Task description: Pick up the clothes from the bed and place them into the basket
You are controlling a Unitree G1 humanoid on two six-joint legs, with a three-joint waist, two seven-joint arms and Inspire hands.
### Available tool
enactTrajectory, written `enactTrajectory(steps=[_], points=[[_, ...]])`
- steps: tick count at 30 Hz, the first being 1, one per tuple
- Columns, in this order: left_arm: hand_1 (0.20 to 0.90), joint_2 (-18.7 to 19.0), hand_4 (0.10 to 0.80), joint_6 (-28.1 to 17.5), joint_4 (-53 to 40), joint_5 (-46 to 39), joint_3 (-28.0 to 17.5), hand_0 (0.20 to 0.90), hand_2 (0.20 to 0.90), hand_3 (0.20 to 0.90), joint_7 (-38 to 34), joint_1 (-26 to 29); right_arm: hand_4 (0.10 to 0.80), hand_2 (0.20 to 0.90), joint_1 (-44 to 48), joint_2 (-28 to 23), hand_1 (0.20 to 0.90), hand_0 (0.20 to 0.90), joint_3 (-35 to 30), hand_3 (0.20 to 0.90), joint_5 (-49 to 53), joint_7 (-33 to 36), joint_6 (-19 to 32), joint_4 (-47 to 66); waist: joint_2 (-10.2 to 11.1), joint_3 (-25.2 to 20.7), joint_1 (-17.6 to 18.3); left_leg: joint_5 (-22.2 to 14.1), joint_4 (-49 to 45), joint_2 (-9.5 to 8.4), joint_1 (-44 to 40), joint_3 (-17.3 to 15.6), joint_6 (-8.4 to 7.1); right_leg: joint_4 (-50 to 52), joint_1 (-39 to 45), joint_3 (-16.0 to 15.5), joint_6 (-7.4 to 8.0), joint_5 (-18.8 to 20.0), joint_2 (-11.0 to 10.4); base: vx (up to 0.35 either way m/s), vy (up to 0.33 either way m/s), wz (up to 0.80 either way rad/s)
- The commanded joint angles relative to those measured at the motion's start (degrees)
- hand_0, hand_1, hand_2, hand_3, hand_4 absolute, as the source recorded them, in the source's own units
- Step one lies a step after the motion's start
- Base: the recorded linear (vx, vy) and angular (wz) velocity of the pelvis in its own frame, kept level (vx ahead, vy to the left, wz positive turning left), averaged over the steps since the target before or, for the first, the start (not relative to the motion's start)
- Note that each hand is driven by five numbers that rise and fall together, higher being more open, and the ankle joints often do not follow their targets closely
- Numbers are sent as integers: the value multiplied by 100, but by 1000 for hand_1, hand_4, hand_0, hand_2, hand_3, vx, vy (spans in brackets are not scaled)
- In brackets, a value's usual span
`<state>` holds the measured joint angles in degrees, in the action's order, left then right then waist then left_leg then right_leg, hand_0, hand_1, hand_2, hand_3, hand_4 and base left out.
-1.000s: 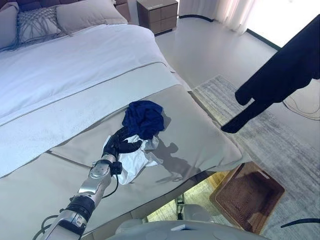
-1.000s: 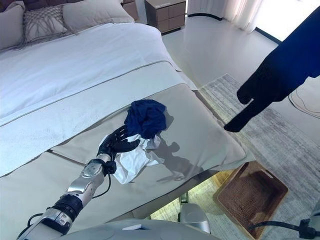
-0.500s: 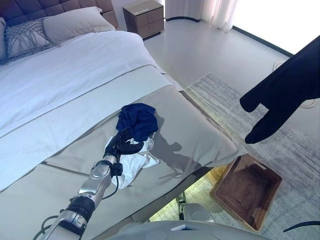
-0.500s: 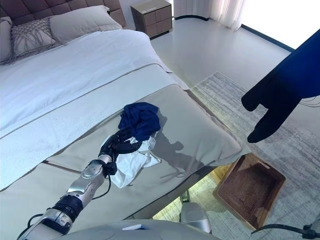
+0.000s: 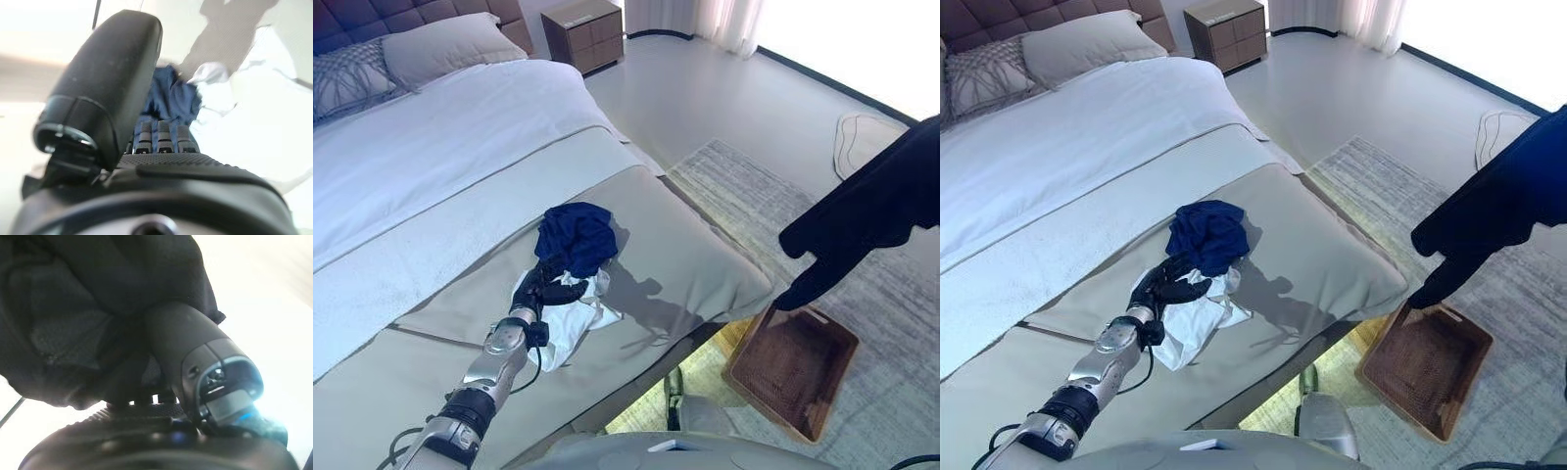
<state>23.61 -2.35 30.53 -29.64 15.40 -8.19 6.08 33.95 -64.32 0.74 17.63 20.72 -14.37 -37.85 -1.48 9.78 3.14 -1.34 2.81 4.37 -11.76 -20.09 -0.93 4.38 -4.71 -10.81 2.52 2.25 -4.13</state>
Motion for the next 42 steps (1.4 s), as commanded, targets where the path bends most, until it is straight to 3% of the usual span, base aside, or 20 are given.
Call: enactTrajectory(steps=[1, 3, 5, 7, 9, 17, 36, 42], points=[[900, 261, 800, -391, -72, -208, -282, 900, 900, 900, -171, 244, 100, 300, 849, -425, 300, 300, -202, 200, -339, 863, 888, 414, 361, -320, -16, 62, -193, 324, 525, 812, -389, -149, 784, -64, 252, -381, -131, -126, -240, -5], [900, 169, 800, -400, -155, -157, -293, 900, 900, 900, -225, 244, 100, 300, 1004, -463, 300, 300, -160, 200, -325, 946, 878, 428, 457, -293, -78, -163, -752, 164, 692, 815, -354, -240, 826, -141, 154, -335, -191, -117, -166, -10], [900, 85, 800, -439, -314, -68, -229, 900, 900, 900, -288, 246, 100, 300, 1292, -489, 300, 300, 43, 200, -379, 1099, 942, 346, 437, -273, -112, -369, -901, -120, 796, 790, -236, -285, 884, -152, 85, -351, -132, -125, -98, -25], [900, 82, 800, -445, -346, -91, -177, 900, 900, 900, -266, 233, 100, 300, 1245, -471, 300, 300, 7, 200, -353, 1165, 937, 418, 357, -267, -65, -232, -636, -83, 699, 626, -251, -282, 924, -210, 89, -365, -76, -77, -46, -20], [900, 85, 800, -460, -308, -65, -106, 900, 900, 900, -218, 277, 100, 300, 1096, -425, 300, 300, -102, 200, -319, 1127, 862, 482, 337, -252, -90, -214, -539, -231, 688, 859, -234, -366, 1005, -148, 98, -340, -40, -24, -41, 4], [900, 246, 800, -460, -502, 8, -237, 900, 900, 900, -291, 107, 100, 300, 642, -250, 300, 300, -361, 200, -364, 1053, 608, 269, 251, -361, -49, -228, -205, -317, 463, 752, -153, -607, 1046, -100, 174, -248, -17, 15, -17, -9], [900, 245, 800, -488, -592, 19, -264, 900, 900, 900, -80, 61, 100, 300, -311, 157, 300, 300, -1013, 200, -409, 1039, 198, 492, 83, -281, 254, -304, -135, -286, 381, 420, -96, -610, 868, 143, 221, -212, 48, -15, -3, -4], [900, 189, 800, -549, -871, -45, -101, 900, 900, 900, -19, 196, 100, 300, -286, 173, 300, 300, -934, 200, -791, 880, -255, 49, -225, -151, 388, -313, -195, -272, 457, 266, -128, -490, 693, 184, 203, -240, 2, -32, 65, -7]])
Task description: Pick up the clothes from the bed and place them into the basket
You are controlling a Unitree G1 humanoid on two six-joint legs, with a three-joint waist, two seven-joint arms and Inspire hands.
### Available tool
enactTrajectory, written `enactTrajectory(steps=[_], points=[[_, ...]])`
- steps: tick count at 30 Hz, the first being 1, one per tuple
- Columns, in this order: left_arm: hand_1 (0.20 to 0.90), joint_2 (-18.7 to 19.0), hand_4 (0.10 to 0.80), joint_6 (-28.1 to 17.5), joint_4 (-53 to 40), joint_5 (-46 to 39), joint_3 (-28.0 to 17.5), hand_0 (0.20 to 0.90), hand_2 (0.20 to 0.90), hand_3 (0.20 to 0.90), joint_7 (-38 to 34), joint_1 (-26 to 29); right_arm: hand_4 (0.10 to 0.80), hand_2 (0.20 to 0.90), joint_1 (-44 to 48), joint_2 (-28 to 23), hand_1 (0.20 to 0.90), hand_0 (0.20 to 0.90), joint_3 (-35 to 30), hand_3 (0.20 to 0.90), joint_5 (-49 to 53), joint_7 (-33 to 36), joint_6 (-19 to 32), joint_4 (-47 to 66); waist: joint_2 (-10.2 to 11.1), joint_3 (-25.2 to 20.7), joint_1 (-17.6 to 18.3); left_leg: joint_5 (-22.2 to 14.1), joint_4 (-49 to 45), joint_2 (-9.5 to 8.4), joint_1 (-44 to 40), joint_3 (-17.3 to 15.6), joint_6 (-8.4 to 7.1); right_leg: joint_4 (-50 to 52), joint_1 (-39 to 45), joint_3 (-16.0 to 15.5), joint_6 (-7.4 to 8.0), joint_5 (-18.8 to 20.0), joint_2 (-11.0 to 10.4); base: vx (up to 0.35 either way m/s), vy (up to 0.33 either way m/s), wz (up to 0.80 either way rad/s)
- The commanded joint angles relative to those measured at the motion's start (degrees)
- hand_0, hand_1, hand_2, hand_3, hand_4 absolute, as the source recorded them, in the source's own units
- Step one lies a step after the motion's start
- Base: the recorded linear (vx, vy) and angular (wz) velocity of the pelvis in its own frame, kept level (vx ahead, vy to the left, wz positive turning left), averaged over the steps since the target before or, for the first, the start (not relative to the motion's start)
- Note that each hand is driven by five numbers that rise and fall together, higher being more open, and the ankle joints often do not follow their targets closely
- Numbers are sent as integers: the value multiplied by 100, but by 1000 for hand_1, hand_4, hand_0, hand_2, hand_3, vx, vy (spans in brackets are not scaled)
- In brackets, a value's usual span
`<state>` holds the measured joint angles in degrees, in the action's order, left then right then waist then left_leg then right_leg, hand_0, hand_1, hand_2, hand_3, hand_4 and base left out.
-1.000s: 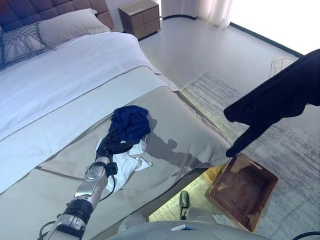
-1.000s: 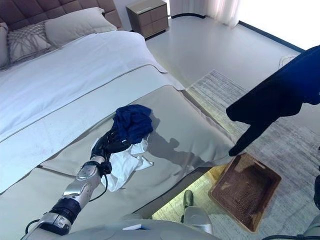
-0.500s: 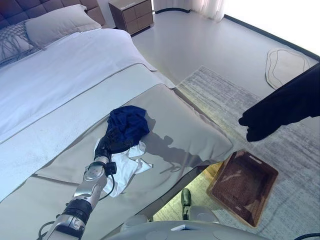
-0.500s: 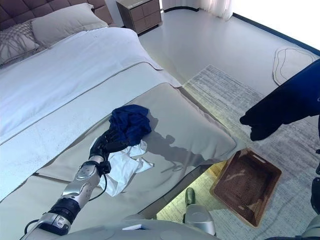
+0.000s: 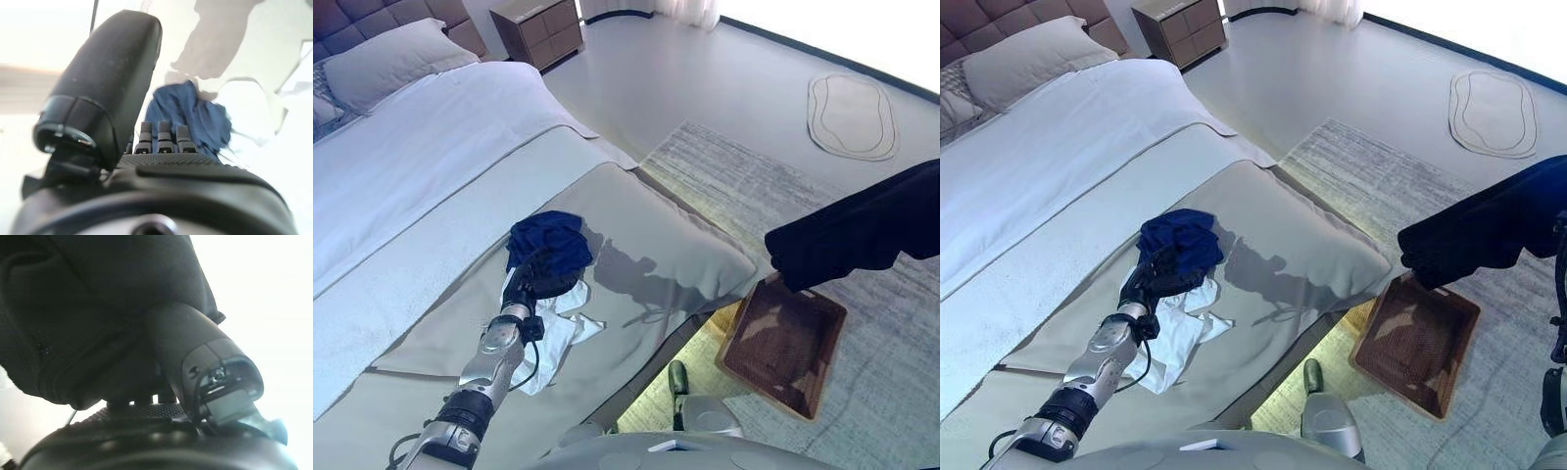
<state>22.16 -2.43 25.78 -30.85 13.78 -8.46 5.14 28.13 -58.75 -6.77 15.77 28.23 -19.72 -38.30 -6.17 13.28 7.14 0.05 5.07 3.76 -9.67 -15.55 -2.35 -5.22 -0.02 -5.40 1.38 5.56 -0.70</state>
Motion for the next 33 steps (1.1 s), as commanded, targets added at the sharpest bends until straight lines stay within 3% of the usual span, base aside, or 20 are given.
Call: enactTrajectory(steps=[1, 11, 20, 32, 33], points=[[900, 323, 800, -544, -424, 48, 70, 900, 900, 900, -2, 309, 100, 300, 274, -383, 300, 300, -169, 200, -652, 106, 170, 41, 204, -489, 9, -453, -425, -210, 249, -213, 11, 473, 218, -351, 313, -574, -350, -11, 92, -3], [900, 302, 800, -472, -637, 37, 162, 900, 900, 900, -18, 536, 100, 300, 119, -312, 300, 300, 55, 200, -941, -216, -213, -586, -89, -302, 144, -460, -478, -180, 329, -365, -18, 547, 54, -297, 311, -579, -419, -16, 10, -4], [900, 266, 800, -398, -629, 10, 171, 900, 900, 900, -38, 629, 100, 300, -158, 27, 300, 300, 271, 200, -1450, -1236, -525, -1089, -214, -183, 197, -451, -472, -182, 367, -440, -50, 497, 22, -314, 317, -574, -451, -11, 2, -5], [900, 290, 800, -283, -720, 120, 197, 900, 900, 900, 22, 640, 100, 300, -322, 643, 300, 300, 696, 200, -1655, -1466, 179, -1669, -199, -225, 34, -444, -511, -179, 394, -374, -15, 463, 55, -333, 283, -536, -420, -9, -24, 0], [900, 297, 800, -264, -748, 118, 198, 900, 900, 900, 23, 624, 207, 392, -353, 700, 392, 392, 697, 307, -1690, -1449, 270, -1701, -202, -227, 16, -449, -521, -180, 394, -367, -12, 465, 66, -338, 280, -541, -422, 0, 0, 0]])
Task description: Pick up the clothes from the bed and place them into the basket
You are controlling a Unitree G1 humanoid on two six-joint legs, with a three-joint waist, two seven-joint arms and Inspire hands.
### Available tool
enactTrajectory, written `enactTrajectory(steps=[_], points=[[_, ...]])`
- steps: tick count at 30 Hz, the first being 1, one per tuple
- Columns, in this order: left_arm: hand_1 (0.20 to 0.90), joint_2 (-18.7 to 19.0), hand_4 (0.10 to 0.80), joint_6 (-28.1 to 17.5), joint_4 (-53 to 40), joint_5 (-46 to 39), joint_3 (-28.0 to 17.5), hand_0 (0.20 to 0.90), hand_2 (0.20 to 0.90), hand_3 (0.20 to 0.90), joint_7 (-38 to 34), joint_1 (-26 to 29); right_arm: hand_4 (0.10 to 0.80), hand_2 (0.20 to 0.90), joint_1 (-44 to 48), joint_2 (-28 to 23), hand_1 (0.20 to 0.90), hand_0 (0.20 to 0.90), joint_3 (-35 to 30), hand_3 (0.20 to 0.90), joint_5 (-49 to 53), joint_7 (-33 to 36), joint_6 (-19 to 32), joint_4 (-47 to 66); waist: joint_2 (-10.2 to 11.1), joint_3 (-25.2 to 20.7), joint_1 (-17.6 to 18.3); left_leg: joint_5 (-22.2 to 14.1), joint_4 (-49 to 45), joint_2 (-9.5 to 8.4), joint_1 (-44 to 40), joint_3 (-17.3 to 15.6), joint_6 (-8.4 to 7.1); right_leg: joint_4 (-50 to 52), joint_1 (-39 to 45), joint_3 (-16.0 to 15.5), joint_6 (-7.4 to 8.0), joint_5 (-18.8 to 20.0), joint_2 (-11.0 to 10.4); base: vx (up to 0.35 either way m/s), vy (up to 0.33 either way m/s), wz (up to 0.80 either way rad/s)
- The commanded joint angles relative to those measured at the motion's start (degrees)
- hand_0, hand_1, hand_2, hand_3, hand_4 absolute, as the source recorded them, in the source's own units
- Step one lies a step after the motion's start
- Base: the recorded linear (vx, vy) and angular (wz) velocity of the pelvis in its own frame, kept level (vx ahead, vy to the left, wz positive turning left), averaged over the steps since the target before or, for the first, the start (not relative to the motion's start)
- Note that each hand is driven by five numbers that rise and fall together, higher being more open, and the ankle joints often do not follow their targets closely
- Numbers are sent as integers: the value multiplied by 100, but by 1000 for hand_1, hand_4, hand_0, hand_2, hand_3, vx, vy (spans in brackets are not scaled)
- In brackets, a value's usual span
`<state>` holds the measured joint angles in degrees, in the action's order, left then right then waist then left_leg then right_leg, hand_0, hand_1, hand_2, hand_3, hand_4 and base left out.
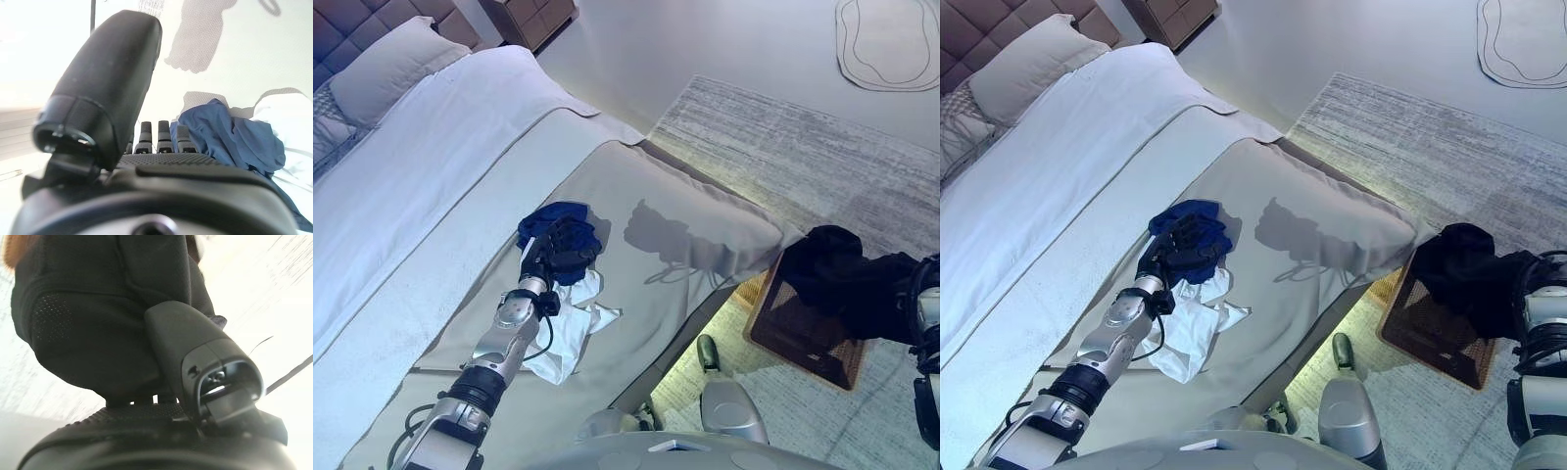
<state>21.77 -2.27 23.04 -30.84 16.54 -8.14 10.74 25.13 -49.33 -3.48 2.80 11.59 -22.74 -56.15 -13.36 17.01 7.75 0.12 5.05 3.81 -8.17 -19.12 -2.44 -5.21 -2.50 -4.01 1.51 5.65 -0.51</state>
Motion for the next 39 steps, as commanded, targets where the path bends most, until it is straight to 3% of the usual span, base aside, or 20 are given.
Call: enactTrajectory(steps=[1, 2, 3, 7, 23, 28, 33, 39], points=[[900, 337, 800, -263, -491, 119, -88, 900, 900, 900, 1, 50, 498, 641, -80, -211, 641, 641, 365, 598, -417, 215, 651, 44, 516, -606, -63, -455, -520, -191, 242, 2, -1, 463, 323, -479, 267, -553, -441, 0, 0, 0], [900, 332, 800, -269, -487, 126, -89, 900, 900, 900, 9, 40, 759, 865, -95, -192, 865, 865, 358, 859, -445, 223, 674, 27, 516, -609, -70, -456, -520, -192, 239, 5, 1, 463, 330, -483, 267, -554, -442, 0, 0, 0], [900, 319, 800, -290, -474, 151, -90, 900, 900, 900, 37, 12, 800, 900, -132, -156, 900, 900, 355, 900, -445, 266, 755, -13, 518, -619, -89, -455, -520, -192, 233, 15, 2, 453, 347, -488, 267, -550, -446, 0, 0, 0], [900, 330, 800, -292, -503, 168, -98, 900, 900, 900, 68, -45, 800, 900, -220, -47, 900, 900, 303, 900, -319, 287, 942, 35, 526, -626, -126, -458, -512, -204, 223, 42, 14, 451, 367, -509, 266, -554, -446, 0, 1, 3], [900, 368, 800, -353, -473, 207, -182, 900, 900, 900, 126, -112, 800, 900, -350, 61, 900, 900, 434, 900, -663, -257, 385, -19, 715, -652, -213, -457, -518, -195, 218, 69, 44, 432, 408, -531, 257, -542, -416, 0, 0, 0], [900, 377, 800, -344, -476, 217, -207, 900, 900, 900, 142, -142, 800, 900, -356, 54, 900, 900, 538, 900, -765, -464, 474, -199, 777, -672, -263, -451, -514, -192, 201, 104, 47, 407, 451, -546, 255, -528, -410, 4, 0, 1], [900, 345, 800, -366, -449, 212, -254, 900, 900, 900, 68, -198, 800, 900, -289, 12, 900, 900, 566, 900, -548, -418, 598, 224, 841, -669, -297, -451, -522, -204, 188, 183, 53, 392, 497, -534, 249, -517, -413, 11, 9, 1], [900, 265, 800, -451, -413, 191, -402, 900, 900, 900, -111, -369, 800, 900, -175, 151, 900, 900, 678, 900, -55, -242, 783, 1551, 932, -663, -396, -436, -466, -265, 159, 318, 69, 355, 580, -593, 253, -507, -456, 24, 31, 2]])
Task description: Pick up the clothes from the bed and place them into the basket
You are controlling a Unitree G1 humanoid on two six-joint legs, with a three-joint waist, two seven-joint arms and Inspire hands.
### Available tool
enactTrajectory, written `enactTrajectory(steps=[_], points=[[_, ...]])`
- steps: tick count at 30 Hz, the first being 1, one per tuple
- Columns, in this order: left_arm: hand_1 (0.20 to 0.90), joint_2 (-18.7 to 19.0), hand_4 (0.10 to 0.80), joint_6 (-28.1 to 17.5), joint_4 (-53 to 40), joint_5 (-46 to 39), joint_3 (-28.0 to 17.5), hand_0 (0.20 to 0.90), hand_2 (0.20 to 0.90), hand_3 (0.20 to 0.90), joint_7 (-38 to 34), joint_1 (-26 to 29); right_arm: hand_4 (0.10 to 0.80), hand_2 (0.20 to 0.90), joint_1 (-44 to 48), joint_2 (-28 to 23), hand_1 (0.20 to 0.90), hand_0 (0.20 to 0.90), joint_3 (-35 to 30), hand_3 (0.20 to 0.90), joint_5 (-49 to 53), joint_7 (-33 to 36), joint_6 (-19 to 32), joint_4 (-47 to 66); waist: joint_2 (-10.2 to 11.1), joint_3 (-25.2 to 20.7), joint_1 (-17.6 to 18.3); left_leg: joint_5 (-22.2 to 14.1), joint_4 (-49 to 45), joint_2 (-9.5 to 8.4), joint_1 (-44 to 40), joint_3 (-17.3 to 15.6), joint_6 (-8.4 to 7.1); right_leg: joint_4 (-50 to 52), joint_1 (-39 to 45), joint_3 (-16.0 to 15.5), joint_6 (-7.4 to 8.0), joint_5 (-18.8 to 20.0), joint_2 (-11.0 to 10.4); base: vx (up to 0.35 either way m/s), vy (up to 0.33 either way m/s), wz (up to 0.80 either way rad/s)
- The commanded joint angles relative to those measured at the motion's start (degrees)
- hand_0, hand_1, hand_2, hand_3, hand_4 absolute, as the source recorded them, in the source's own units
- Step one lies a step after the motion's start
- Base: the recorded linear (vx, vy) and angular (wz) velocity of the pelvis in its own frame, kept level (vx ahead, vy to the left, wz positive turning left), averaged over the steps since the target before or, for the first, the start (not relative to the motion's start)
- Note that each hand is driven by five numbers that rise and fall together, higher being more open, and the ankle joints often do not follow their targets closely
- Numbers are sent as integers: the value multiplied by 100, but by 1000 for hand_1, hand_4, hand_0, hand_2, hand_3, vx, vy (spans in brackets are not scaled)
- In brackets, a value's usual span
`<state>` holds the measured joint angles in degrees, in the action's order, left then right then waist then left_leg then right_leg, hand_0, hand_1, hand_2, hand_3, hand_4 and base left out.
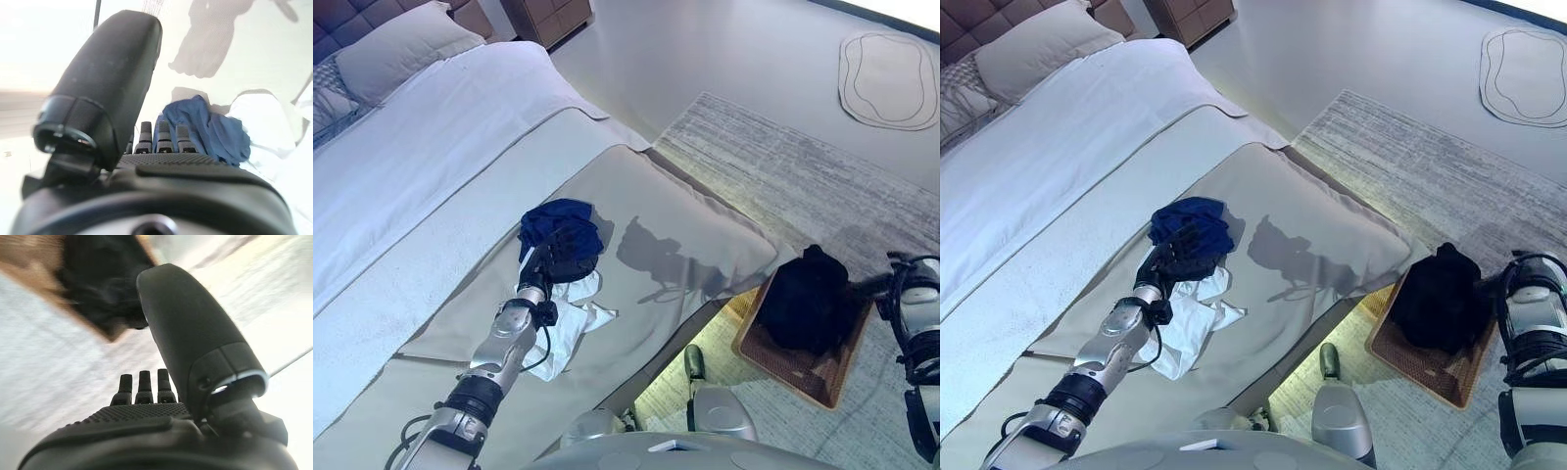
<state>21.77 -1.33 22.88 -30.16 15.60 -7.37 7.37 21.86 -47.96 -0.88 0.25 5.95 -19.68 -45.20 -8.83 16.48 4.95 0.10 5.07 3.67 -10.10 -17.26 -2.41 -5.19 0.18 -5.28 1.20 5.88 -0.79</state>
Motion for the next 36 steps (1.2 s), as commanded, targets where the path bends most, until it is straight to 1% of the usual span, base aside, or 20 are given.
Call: enactTrajectory(steps=[1, 3, 5, 8, 9, 11, 12, 13, 15, 20, 26, 29, 31, 33, 35, 36], points=[[900, 260, 800, -549, -397, 113, -324, 900, 900, 900, -228, -47, 800, 900, 162, 35, 900, 900, 431, 900, 234, 335, 585, 532, 488, -611, -128, -429, -456, -259, 349, 145, 68, 352, 319, -478, 284, -532, -432, 25, 30, 5], [900, 239, 800, -582, -377, 114, -384, 900, 900, 900, -315, -90, 800, 900, 211, 122, 900, 900, 455, 900, 301, 444, 722, 866, 520, -616, -192, -393, -384, -279, 343, 216, 77, 360, 339, -528, 286, -548, -435, 14, 14, 8], [900, 224, 800, -595, -403, 115, -463, 900, 900, 900, -455, -140, 800, 900, 321, 258, 900, 900, 498, 900, 220, 658, 963, 1165, 568, -629, -301, -339, -287, -300, 362, 328, 88, 379, 356, -612, 284, -579, -441, 0, 3, 10], [900, 205, 800, -612, -413, 152, -540, 900, 900, 900, -530, -156, 800, 900, 600, 348, 900, 900, 668, 900, -43, 1070, 1201, 1460, 616, -642, -483, -262, -184, -304, 397, 393, 84, 353, 393, -817, 272, -594, -466, -22, 5, 33], [900, 205, 800, -571, -435, 167, -571, 900, 900, 900, -517, -153, 800, 900, 743, 360, 900, 900, 744, 900, -120, 1198, 1201, 1558, 634, -655, -534, -244, -174, -294, 408, 355, 78, 346, 412, -929, 262, -602, -481, -38, 24, 44], [900, 189, 800, -547, -417, 243, -590, 900, 900, 900, -387, -103, 800, 900, 943, 332, 900, 900, 805, 900, -286, 1390, 1162, 1672, 660, -669, -591, -211, -223, -204, 439, 19, 38, 327, 431, -1238, 265, -600, -565, -51, 39, 54], [900, 181, 800, -538, -394, 307, -582, 900, 900, 900, -358, -71, 800, 900, 1051, 331, 900, 900, 851, 900, -295, 1442, 1138, 1707, 678, -644, -624, -230, -265, -204, 449, -3, 39, 331, 470, -1350, 272, -607, -607, -39, 50, 71], [900, 184, 800, -536, -370, 374, -573, 900, 900, 900, -358, -56, 800, 900, 1140, 340, 900, 900, 902, 900, -327, 1455, 1121, 1733, 689, -630, -676, -234, -283, -224, 474, 42, 49, 347, 484, -1396, 281, -606, -636, 2, 61, 80], [900, 207, 800, -547, -319, 472, -586, 900, 900, 900, -362, -102, 800, 900, 1369, 360, 900, 900, 1080, 900, -406, 1418, 1113, 1736, 699, -621, -808, -227, -271, -278, 493, 188, 89, 431, 514, -1439, 302, -643, -680, 48, 62, 52], [900, 322, 800, -488, -408, 608, -744, 900, 900, 900, -212, -327, 800, 900, 1664, 446, 900, 900, 1409, 900, -563, 1266, 950, 1863, 749, -638, -1070, -254, -323, -344, 485, 321, 177, 595, 599, -1606, 308, -743, -766, 98, 59, 29], [900, 451, 800, -461, -578, 669, -917, 900, 900, 900, -115, -510, 800, 900, 2137, 568, 900, 900, 1966, 900, -724, 1026, 947, 1701, 874, -521, -1484, -427, -860, -409, 736, 586, 275, 845, 609, -1745, 295, -819, -949, 92, 87, 24], [900, 466, 800, -470, -644, 705, -943, 900, 900, 900, -86, -540, 800, 900, 2264, 620, 900, 900, 2081, 900, -747, 1011, 923, 1639, 896, -459, -1589, -484, -1031, -423, 814, 655, 298, 934, 599, -1781, 294, -841, -1005, 62, 66, 19], [900, 493, 800, -500, -720, 738, -962, 900, 900, 900, -56, -578, 800, 900, 2407, 666, 900, 900, 2157, 900, -741, 963, 886, 1570, 905, -398, -1696, -545, -1226, -451, 935, 757, 318, 1049, 570, -1779, 288, -883, -1060, 60, 101, 13], [900, 544, 800, -542, -738, 658, -928, 900, 900, 900, 6, -485, 800, 900, 2617, 716, 900, 900, 2265, 900, -735, 999, 824, 1400, 896, -242, -1817, -594, -1485, -512, 1167, 979, 364, 1314, 462, -1663, 290, -957, -1136, 15, 97, 20], [900, 557, 800, -556, -710, 651, -872, 900, 900, 900, 48, -360, 800, 900, 2673, 739, 900, 900, 2313, 900, -690, 1017, 758, 1306, 895, -142, -1846, -590, -1570, -534, 1279, 1151, 381, 1455, 374, -1564, 280, -998, -1121, 2, 40, 25], [900, 556, 800, -560, -706, 651, -867, 900, 900, 900, 48, -350, 800, 900, 2675, 739, 900, 900, 2315, 900, -688, 1017, 760, 1302, 899, -150, -1841, -569, -1561, -539, 1303, 1167, 385, 1447, 354, -1564, 278, -982, -1117, 43, 3, 27]])
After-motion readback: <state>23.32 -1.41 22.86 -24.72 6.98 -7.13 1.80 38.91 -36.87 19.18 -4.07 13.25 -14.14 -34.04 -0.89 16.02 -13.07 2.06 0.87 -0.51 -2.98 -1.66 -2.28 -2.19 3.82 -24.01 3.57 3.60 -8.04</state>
